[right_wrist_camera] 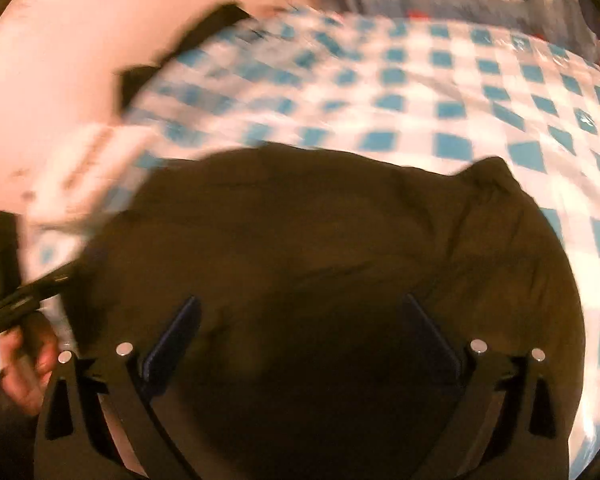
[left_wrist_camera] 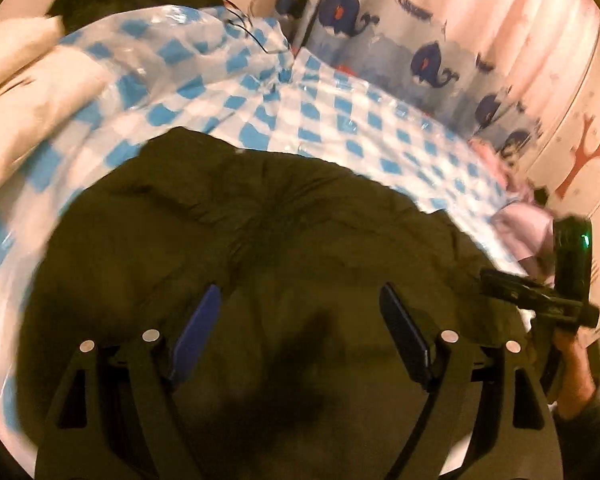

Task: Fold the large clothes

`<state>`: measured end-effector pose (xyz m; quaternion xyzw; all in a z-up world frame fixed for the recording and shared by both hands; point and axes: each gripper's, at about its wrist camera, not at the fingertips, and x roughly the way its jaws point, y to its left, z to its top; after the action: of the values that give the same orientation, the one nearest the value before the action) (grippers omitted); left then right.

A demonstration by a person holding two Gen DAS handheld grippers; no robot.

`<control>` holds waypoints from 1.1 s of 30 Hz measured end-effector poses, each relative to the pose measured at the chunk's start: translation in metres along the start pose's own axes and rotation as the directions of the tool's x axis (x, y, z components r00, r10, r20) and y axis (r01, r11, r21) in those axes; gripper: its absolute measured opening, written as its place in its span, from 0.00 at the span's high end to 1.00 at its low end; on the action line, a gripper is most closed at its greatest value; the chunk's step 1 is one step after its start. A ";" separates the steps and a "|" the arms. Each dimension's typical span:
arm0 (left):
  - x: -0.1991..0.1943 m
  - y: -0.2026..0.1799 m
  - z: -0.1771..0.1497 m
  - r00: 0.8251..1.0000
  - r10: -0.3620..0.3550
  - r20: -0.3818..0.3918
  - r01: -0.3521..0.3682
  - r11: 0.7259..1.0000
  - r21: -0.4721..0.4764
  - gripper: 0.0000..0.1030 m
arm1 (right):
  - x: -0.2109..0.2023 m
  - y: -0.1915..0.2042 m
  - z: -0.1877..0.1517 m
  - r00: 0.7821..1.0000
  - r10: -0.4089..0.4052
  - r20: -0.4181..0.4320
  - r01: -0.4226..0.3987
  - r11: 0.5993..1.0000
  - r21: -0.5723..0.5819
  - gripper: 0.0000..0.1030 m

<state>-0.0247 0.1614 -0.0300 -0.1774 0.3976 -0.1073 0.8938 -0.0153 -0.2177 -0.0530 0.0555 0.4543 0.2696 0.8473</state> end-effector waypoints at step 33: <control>-0.021 0.115 -0.083 0.974 -0.207 0.091 0.222 0.799 -0.559 0.20 | -0.135 -0.099 -0.163 0.959 0.209 0.194 -0.285 0.696 0.659 0.07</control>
<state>-0.0942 0.2543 -0.1138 -0.4792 0.3777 -0.0831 0.7879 -0.1645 -0.3946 -0.0814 0.4362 0.4647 0.1924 0.7462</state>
